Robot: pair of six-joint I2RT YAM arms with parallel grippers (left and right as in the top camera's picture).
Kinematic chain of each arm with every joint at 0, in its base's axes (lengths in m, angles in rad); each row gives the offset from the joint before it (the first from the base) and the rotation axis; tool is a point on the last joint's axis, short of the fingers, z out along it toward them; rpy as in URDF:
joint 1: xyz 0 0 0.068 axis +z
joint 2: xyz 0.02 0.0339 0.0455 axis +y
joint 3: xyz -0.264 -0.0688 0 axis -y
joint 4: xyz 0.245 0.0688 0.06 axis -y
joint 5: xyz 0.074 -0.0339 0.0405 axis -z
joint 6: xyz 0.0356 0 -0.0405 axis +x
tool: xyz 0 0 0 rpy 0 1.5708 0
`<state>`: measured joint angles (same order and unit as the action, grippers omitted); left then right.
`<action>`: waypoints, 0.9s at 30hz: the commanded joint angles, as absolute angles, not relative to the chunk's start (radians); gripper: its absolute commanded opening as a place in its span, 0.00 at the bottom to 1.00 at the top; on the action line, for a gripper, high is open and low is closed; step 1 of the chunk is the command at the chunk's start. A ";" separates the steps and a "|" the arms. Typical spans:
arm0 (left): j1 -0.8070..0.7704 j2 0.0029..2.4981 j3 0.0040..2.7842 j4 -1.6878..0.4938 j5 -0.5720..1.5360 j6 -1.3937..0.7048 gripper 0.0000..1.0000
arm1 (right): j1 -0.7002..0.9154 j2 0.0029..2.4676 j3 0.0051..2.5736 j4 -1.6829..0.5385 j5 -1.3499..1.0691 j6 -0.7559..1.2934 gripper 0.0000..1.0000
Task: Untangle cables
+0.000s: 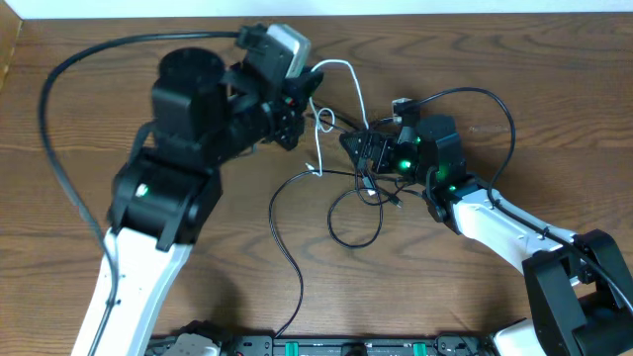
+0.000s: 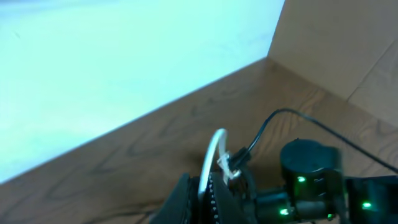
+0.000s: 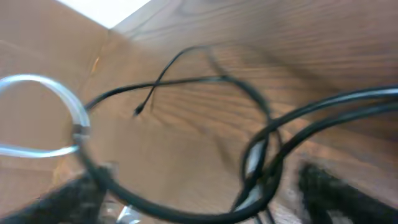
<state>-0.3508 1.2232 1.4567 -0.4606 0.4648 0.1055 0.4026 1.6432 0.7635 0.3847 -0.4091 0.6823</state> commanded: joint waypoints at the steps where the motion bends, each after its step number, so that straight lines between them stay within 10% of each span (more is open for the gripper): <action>1: -0.353 1.170 1.459 -0.463 0.448 0.131 0.07 | 0.407 1.654 0.770 0.362 -0.285 0.711 0.44; 3: -0.352 1.145 1.459 -0.468 0.384 0.137 0.07 | 0.406 1.654 0.770 0.335 -0.225 0.712 0.01; 27: -0.021 1.088 1.472 -0.474 0.283 0.200 0.07 | 0.050 1.653 0.770 -0.043 -0.115 0.582 0.01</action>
